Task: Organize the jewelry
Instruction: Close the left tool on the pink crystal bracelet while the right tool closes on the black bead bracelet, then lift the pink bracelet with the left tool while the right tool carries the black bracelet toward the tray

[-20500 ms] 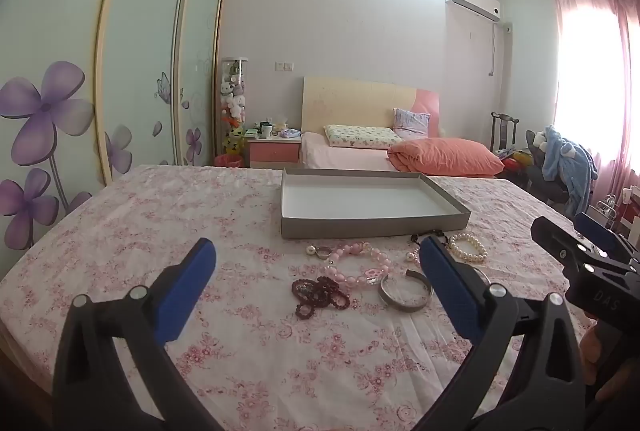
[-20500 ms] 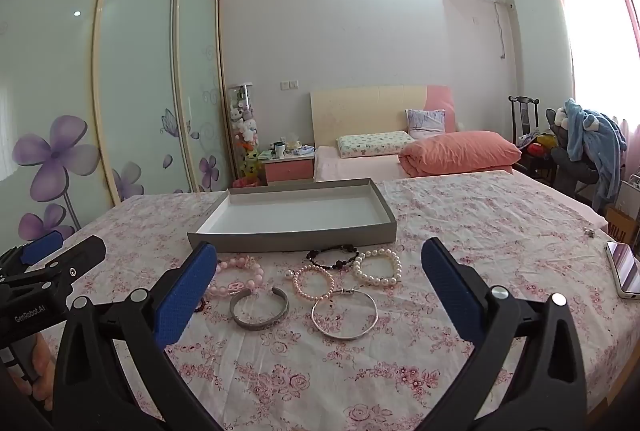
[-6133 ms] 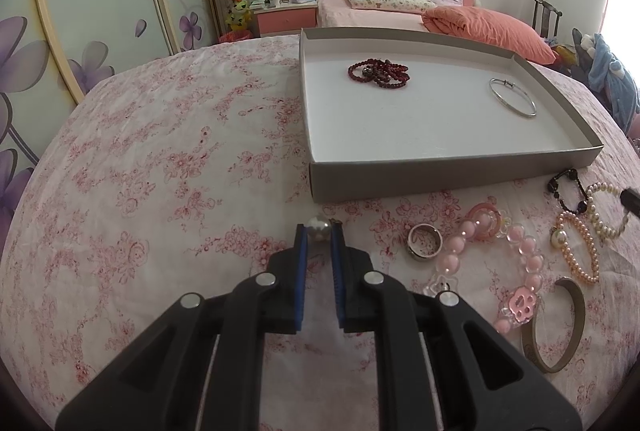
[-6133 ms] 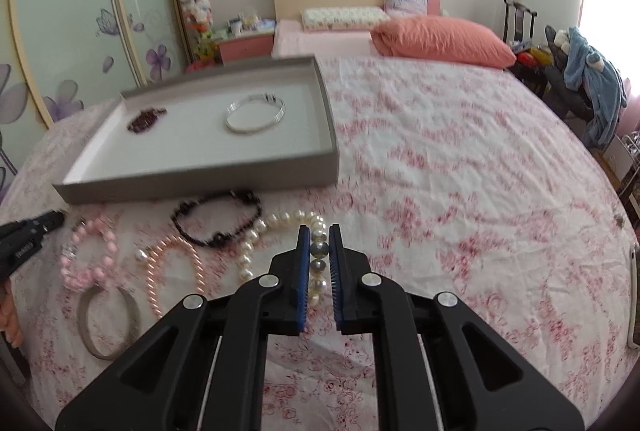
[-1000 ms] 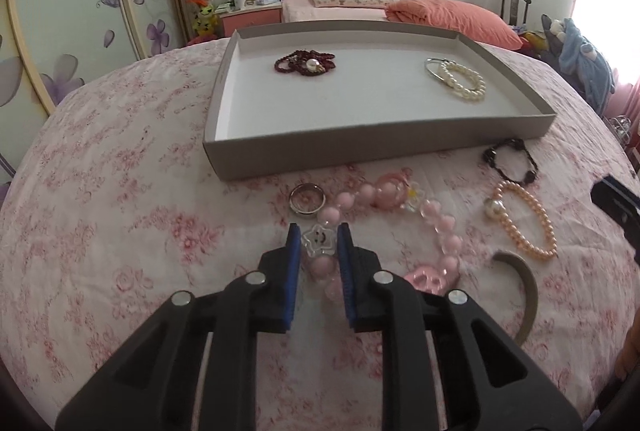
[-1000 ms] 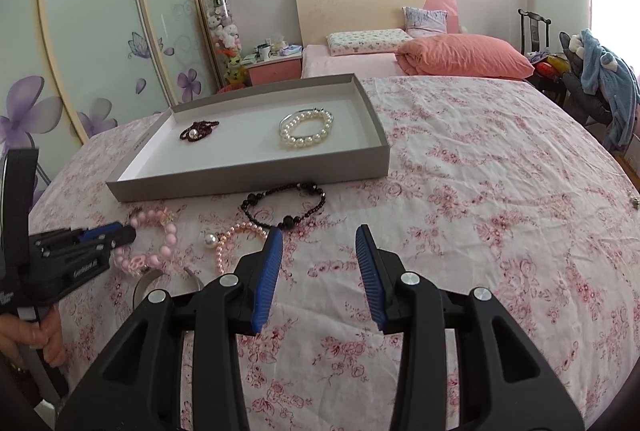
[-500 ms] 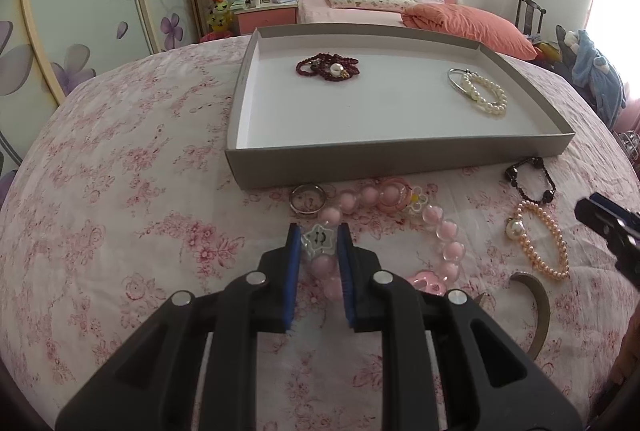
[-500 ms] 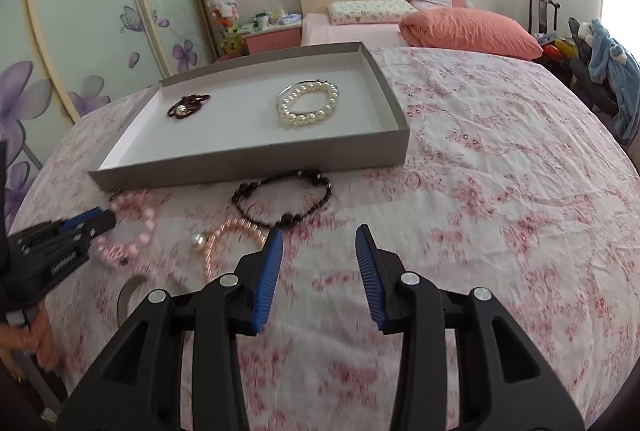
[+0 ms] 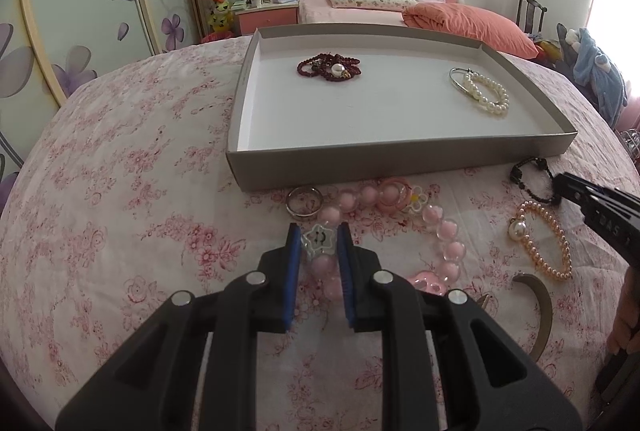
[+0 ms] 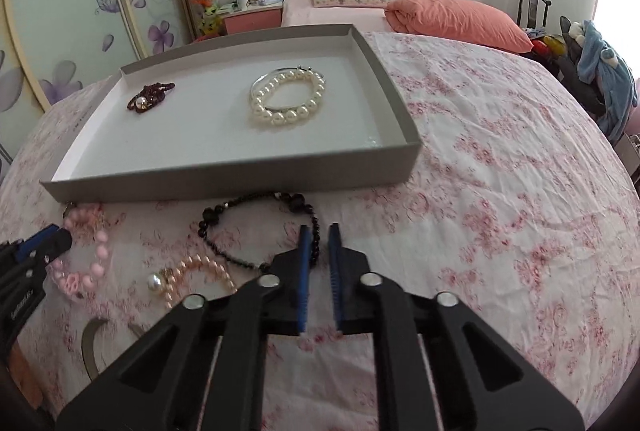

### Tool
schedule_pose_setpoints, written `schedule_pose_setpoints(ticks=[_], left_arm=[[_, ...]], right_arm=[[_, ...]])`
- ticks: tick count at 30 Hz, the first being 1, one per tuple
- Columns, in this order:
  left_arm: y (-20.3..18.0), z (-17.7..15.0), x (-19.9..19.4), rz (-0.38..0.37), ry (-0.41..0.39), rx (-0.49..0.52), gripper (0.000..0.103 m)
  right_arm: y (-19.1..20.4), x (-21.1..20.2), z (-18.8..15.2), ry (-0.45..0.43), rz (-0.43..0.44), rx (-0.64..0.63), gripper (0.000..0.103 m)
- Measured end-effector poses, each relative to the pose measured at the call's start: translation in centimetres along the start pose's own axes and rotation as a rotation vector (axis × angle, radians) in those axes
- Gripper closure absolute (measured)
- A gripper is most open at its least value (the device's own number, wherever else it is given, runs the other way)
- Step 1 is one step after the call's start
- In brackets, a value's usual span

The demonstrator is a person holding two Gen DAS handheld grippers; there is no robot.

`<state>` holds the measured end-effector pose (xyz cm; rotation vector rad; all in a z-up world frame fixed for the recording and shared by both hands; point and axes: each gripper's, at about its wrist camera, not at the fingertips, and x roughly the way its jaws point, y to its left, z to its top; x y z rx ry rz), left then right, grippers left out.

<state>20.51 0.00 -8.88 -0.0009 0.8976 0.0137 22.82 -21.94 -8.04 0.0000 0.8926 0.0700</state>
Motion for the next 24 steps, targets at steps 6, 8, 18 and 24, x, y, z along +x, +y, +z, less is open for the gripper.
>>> schedule_pose_setpoints(ticks=[6, 8, 18, 24], left_arm=[[0.0, 0.0, 0.0, -0.001, 0.0, -0.001, 0.084], [0.0, 0.0, 0.0, -0.001, 0.0, -0.001, 0.084], [-0.1, -0.2, -0.6, -0.042, -0.002, 0.008, 0.084], [0.1, 0.1, -2.4, -0.104, -0.041, -0.008, 0.084]], right_arm=[[-2.3, -1.6, -1.8, 0.0, -0.018, 0.03, 0.098], [-3.1, -1.9, -2.1, 0.0, -0.03, 0.048, 0.098], [-5.2, -4.1, -2.2, -0.073, -0.004, 0.101, 0.098], [-4.0, -5.1, -1.6, -0.124, 0.042, 0.087, 0.098]])
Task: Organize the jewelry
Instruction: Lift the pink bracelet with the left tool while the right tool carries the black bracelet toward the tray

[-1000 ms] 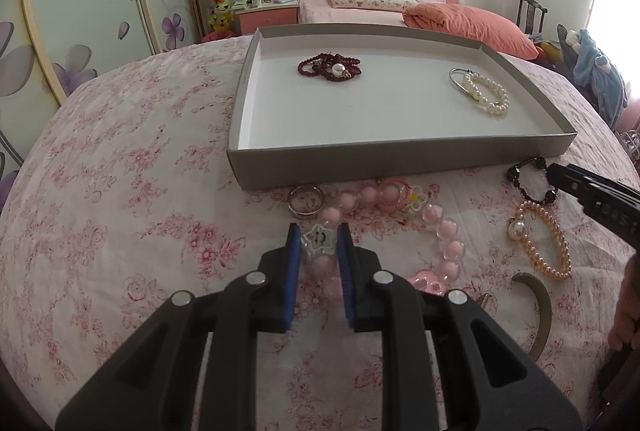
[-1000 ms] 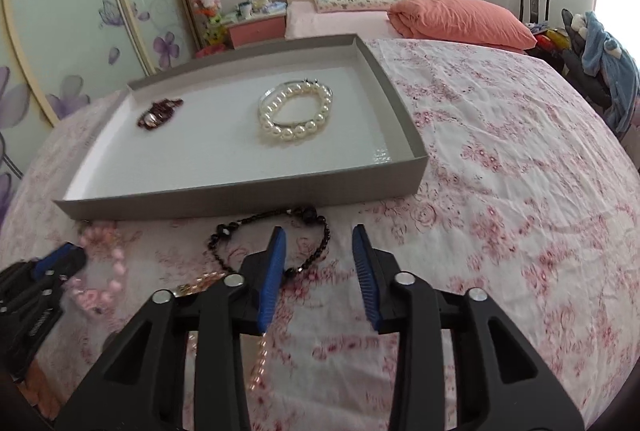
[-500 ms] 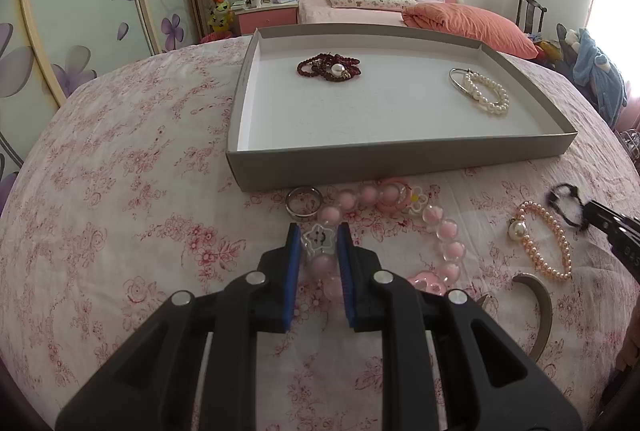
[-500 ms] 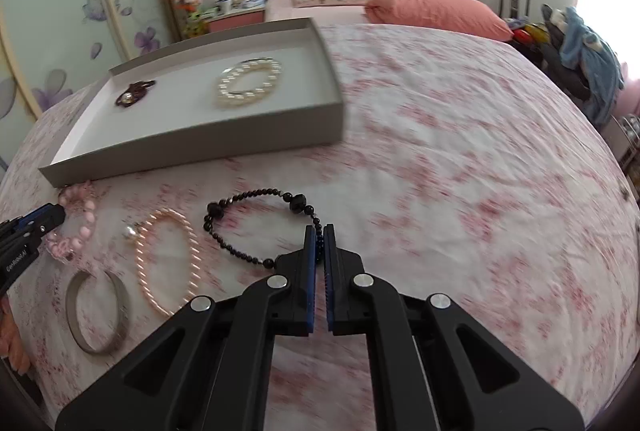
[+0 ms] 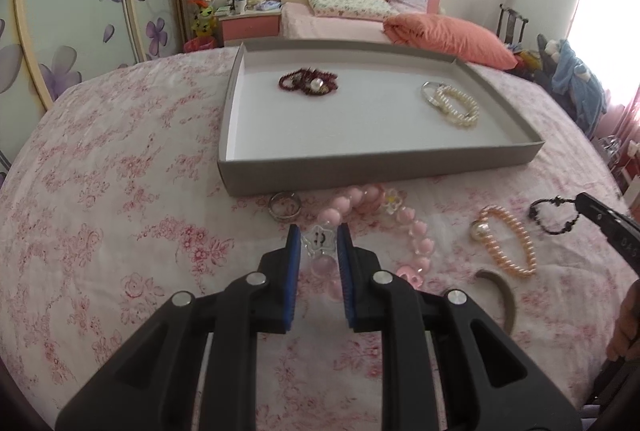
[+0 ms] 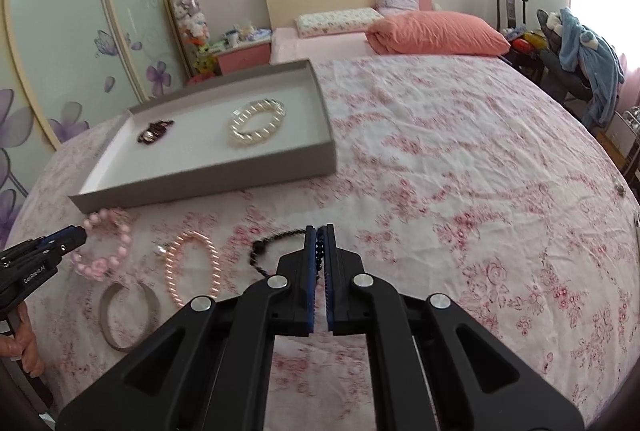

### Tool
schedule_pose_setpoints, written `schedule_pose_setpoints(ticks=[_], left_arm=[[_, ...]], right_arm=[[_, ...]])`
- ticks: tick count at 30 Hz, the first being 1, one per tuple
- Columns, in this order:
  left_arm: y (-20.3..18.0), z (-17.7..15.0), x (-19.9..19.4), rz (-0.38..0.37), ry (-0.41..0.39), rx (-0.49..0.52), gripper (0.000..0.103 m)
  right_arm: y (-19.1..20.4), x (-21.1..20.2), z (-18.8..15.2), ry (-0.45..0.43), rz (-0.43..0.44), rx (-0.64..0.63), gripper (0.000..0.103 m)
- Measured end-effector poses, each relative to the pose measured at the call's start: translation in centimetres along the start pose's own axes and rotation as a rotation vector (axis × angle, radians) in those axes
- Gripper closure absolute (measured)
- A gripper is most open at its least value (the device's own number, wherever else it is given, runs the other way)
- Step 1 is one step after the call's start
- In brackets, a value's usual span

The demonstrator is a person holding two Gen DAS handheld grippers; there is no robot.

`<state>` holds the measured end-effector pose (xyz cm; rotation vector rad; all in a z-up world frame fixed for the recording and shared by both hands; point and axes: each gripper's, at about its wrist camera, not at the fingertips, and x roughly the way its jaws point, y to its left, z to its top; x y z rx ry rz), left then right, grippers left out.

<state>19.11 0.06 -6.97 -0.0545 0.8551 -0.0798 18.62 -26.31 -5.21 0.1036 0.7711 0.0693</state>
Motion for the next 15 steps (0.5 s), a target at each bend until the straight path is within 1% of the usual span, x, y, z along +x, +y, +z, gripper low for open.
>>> schedule_pose_setpoints(ticks=[10, 15], left_arm=[[-1.2, 0.7, -3.0, -0.099, -0.098, 0.009, 0.084], [-1.7, 0.9, -4.1, -0.134, -0.131, 0.011, 0.084]], right_arm=[[2.2, -2.4, 1.3, -0.112, 0.069, -0.042, 0.098], [3.0, -3.5, 1.5, -0.155, 0.091, -0.057, 0.098]])
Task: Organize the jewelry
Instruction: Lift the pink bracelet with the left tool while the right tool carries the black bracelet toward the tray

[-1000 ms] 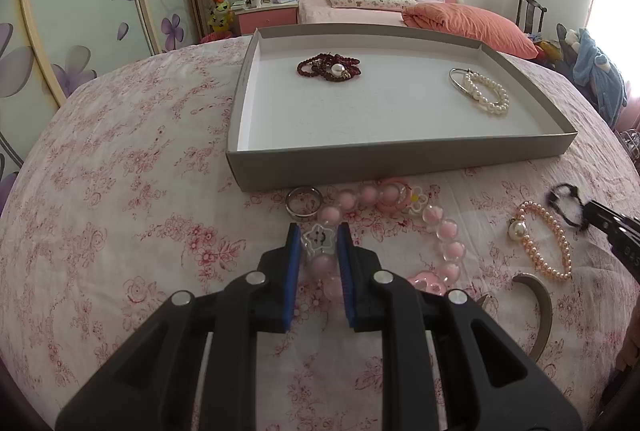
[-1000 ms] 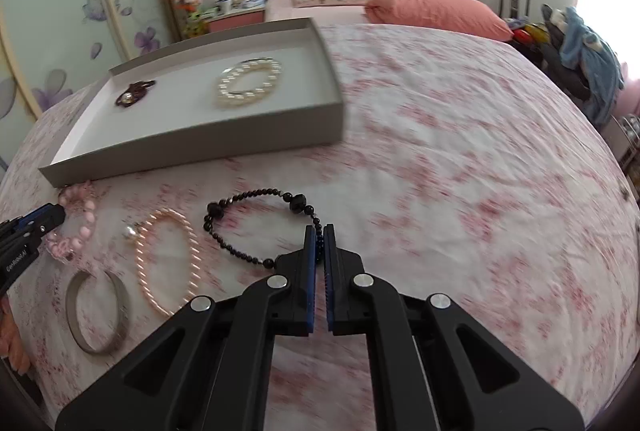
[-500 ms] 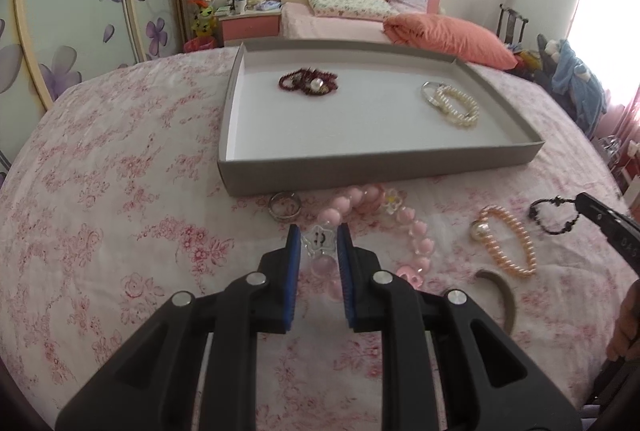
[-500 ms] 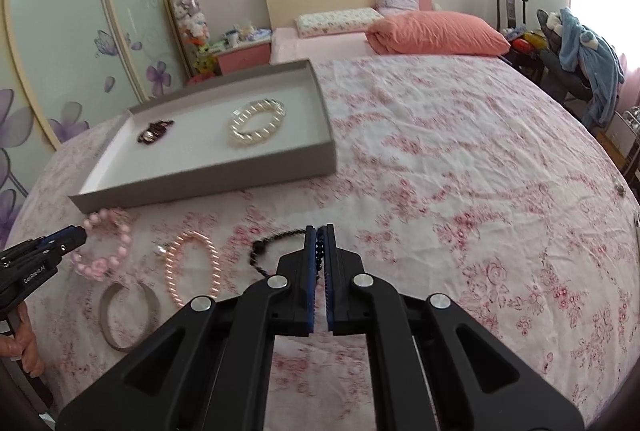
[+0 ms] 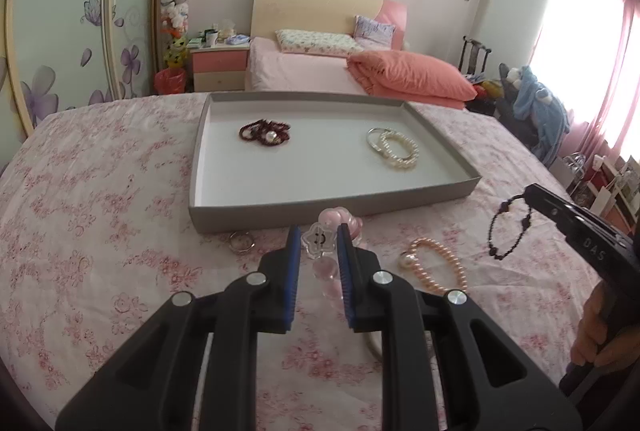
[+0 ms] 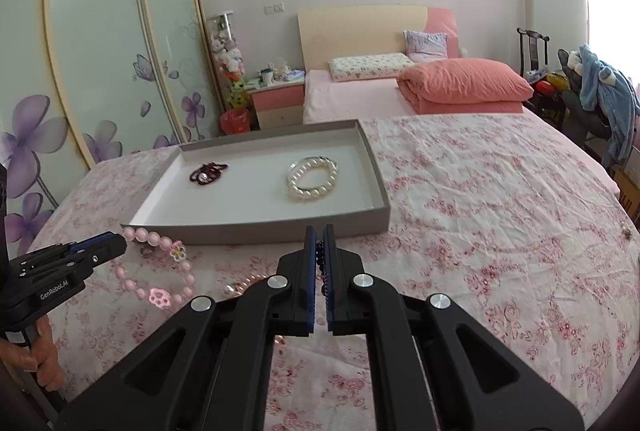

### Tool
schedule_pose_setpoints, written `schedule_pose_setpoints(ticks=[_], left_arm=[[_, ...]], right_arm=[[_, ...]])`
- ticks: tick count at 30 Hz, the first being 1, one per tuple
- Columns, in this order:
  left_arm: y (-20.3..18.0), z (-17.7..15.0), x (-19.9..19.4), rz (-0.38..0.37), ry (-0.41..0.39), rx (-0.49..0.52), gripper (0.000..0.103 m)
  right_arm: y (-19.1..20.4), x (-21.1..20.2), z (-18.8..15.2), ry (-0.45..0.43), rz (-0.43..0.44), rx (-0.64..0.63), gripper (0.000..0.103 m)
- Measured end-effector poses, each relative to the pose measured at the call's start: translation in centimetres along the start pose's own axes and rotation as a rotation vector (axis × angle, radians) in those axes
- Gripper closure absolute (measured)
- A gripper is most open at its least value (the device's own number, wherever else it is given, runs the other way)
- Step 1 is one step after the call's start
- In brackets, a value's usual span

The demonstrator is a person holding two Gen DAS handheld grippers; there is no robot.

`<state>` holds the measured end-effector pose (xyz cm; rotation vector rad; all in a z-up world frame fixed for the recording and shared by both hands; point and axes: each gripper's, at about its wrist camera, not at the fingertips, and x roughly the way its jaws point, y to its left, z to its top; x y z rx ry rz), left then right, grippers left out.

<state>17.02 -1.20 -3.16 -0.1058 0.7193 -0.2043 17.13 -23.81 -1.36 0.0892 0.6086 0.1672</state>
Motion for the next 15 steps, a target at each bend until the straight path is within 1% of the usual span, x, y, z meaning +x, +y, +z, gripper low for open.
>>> schedule_pose_setpoints(ticks=[6, 15], left_arm=[[-0.4, 0.4, -1.2, -0.019, -0.035, 0.0, 0.084], [0.5, 0.8, -3.0, -0.011, -0.08, -0.037, 0.084]], right_arm=[[0.7, -0.5, 0.4, -0.023, 0.023, -0.011, 0.098], [1.8, -1.6, 0.8, -0.072, 0.043, -0.035, 0.098]])
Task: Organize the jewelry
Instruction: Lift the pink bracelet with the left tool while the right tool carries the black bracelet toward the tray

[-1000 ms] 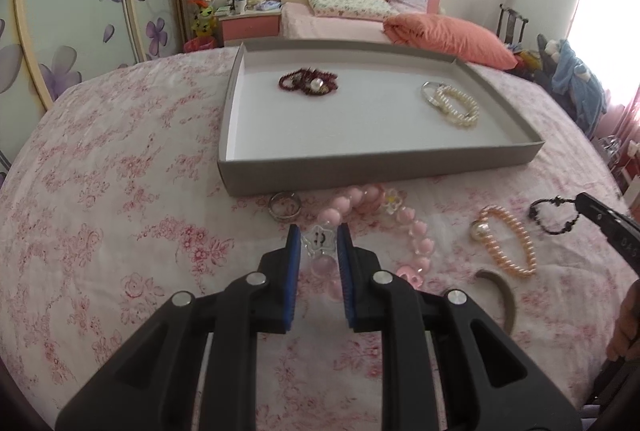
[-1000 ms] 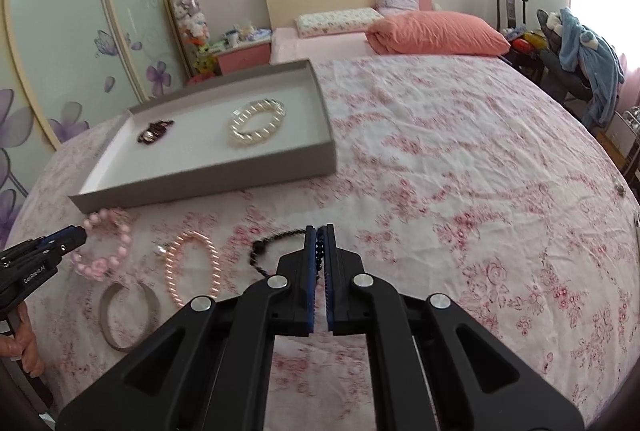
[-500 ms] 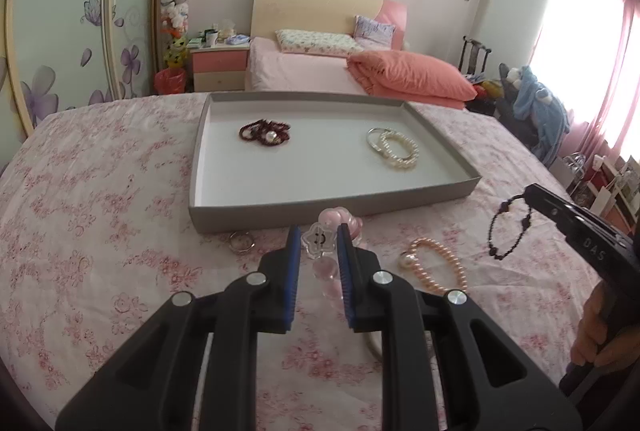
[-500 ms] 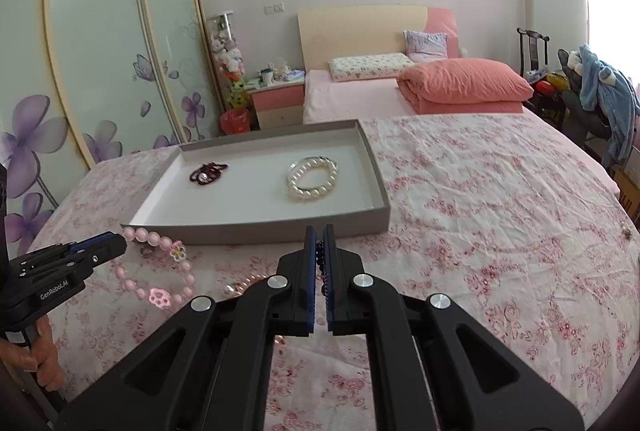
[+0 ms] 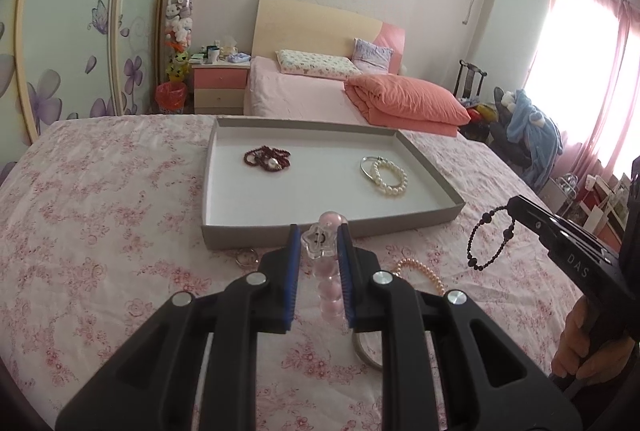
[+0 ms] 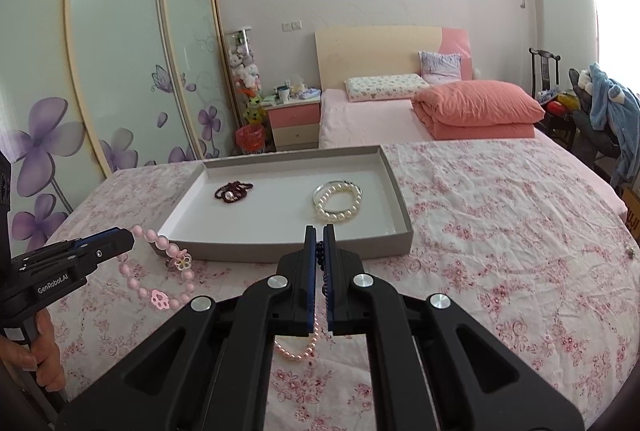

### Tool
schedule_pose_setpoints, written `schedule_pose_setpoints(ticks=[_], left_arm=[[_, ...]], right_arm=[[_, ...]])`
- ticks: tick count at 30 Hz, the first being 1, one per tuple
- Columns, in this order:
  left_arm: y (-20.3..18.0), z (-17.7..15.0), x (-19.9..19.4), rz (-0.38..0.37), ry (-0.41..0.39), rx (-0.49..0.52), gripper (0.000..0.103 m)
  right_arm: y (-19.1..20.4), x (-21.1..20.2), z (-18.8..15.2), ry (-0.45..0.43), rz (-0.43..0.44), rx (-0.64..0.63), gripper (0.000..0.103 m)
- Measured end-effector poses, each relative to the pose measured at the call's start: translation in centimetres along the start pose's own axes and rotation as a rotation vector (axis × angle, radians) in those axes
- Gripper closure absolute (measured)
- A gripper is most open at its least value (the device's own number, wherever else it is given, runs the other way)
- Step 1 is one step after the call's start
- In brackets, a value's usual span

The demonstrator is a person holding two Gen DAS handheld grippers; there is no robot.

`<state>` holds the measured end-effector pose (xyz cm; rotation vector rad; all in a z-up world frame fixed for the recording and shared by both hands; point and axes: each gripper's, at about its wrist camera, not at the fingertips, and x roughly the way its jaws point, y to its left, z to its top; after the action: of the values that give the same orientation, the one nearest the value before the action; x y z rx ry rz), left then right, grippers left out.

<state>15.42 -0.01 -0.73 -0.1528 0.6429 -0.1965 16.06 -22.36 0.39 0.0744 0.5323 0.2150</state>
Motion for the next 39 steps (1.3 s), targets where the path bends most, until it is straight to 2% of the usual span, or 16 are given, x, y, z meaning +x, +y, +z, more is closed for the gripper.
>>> schedule_pose_setpoints(ticks=[11, 25, 39], left_arm=[[0.3, 0.9, -2.0, 0.045, -0.069, -0.013, 0.084], [-0.7, 1.4, -3.3, 0.146, -0.145, 0.035, 0.084], [-1.1, 1.9, -3.5, 0.194, -0.167, 0.063, 0.084]], right_arm=[[1.3, -1.4, 0.9, -0.067, 0.02, -0.027, 0.098], [2.2, -2.5, 1.7, -0.132, 0.019, -0.05, 0.098], [2.7, -2.9, 2.5, -0.165, 0.027, -0.06, 0.098]])
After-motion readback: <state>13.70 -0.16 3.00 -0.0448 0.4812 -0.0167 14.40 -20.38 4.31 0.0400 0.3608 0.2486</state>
